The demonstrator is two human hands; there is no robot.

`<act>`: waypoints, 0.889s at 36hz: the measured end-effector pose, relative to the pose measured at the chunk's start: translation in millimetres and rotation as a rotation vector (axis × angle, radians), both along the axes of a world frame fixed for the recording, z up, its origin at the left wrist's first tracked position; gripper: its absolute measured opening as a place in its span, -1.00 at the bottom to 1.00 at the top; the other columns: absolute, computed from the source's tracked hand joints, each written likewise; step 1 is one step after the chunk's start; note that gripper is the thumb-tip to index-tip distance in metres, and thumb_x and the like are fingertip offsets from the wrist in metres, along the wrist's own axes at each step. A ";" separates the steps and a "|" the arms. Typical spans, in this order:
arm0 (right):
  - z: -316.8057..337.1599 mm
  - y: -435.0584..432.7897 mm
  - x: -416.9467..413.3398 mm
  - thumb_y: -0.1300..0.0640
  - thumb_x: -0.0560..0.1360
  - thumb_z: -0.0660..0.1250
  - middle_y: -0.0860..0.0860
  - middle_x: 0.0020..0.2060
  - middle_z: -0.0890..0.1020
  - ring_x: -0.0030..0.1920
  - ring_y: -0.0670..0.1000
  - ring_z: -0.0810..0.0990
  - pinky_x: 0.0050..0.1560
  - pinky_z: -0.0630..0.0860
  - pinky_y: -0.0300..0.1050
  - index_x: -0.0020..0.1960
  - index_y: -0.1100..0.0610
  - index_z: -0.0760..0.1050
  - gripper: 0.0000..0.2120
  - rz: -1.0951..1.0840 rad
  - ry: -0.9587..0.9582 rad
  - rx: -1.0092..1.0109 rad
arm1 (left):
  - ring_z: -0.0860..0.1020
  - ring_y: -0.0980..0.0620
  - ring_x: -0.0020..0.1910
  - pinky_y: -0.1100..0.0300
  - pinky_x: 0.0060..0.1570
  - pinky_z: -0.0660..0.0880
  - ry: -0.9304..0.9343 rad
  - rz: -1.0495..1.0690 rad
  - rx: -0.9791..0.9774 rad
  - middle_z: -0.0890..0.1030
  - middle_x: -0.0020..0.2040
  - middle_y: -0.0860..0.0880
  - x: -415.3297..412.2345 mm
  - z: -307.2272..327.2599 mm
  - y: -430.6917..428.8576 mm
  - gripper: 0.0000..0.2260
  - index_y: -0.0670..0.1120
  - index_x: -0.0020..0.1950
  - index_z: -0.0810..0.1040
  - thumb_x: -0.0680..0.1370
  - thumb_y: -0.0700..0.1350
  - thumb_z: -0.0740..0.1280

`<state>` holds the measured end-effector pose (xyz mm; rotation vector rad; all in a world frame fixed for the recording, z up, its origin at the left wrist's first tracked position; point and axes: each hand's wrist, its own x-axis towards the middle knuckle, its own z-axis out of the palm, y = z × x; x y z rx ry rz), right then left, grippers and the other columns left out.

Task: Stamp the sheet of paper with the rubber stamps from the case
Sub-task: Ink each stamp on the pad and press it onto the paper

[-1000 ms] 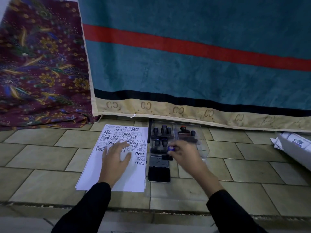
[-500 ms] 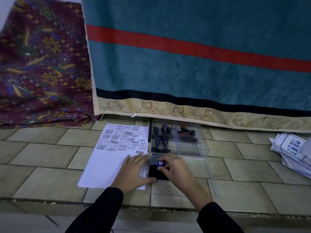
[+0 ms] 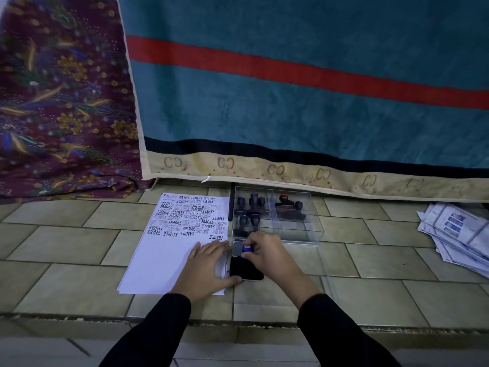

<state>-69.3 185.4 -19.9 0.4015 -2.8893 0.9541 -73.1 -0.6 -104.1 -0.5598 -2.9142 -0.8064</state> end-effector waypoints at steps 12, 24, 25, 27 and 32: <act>-11.2 8.0 15.4 0.19 0.41 0.44 0.08 -0.07 0.62 -0.12 0.02 0.61 -0.03 0.58 -0.17 0.01 0.18 0.56 -0.81 0.019 0.076 -0.069 | 0.16 0.25 0.46 0.03 0.52 -0.06 0.155 0.198 0.232 0.38 0.42 0.16 -10.2 14.7 -33.0 -0.71 0.11 0.33 0.42 0.62 0.07 0.19; -8.2 -41.5 -17.0 0.22 0.43 0.42 0.15 0.00 0.60 -0.07 0.07 0.62 0.03 0.59 -0.08 0.04 0.22 0.56 -0.80 0.080 0.056 -0.117 | 0.04 0.06 0.56 -0.13 0.50 -0.14 -0.010 0.390 -0.062 0.18 0.56 0.06 -15.5 1.7 -44.7 -0.61 0.04 0.49 0.26 0.65 -0.01 0.06; -9.4 -43.6 -17.6 0.23 0.43 0.41 0.15 0.00 0.60 -0.06 0.07 0.60 0.02 0.57 -0.09 0.04 0.23 0.55 -0.80 0.093 0.059 -0.096 | 0.05 0.06 0.56 -0.13 0.50 -0.13 -0.013 0.391 -0.060 0.18 0.56 0.07 -15.6 1.8 -44.6 -0.61 0.03 0.49 0.27 0.65 -0.01 0.07; -11.4 -46.7 -18.5 0.24 0.44 0.40 0.16 0.00 0.60 -0.04 0.10 0.59 0.01 0.54 -0.08 0.04 0.26 0.54 -0.81 0.117 0.054 -0.067 | 0.05 0.07 0.55 -0.13 0.50 -0.14 -0.015 0.392 -0.054 0.19 0.56 0.07 -15.2 1.5 -45.0 -0.60 0.03 0.49 0.27 0.65 -0.01 0.07; -14.2 -51.1 -19.9 0.25 0.44 0.40 0.16 0.02 0.59 -0.02 0.10 0.58 0.04 0.53 -0.06 0.04 0.27 0.53 -0.81 0.135 0.034 -0.041 | 0.05 0.08 0.55 -0.11 0.50 -0.15 -0.013 0.392 -0.047 0.19 0.55 0.08 -15.1 0.2 -45.7 -0.61 0.03 0.49 0.27 0.65 -0.02 0.07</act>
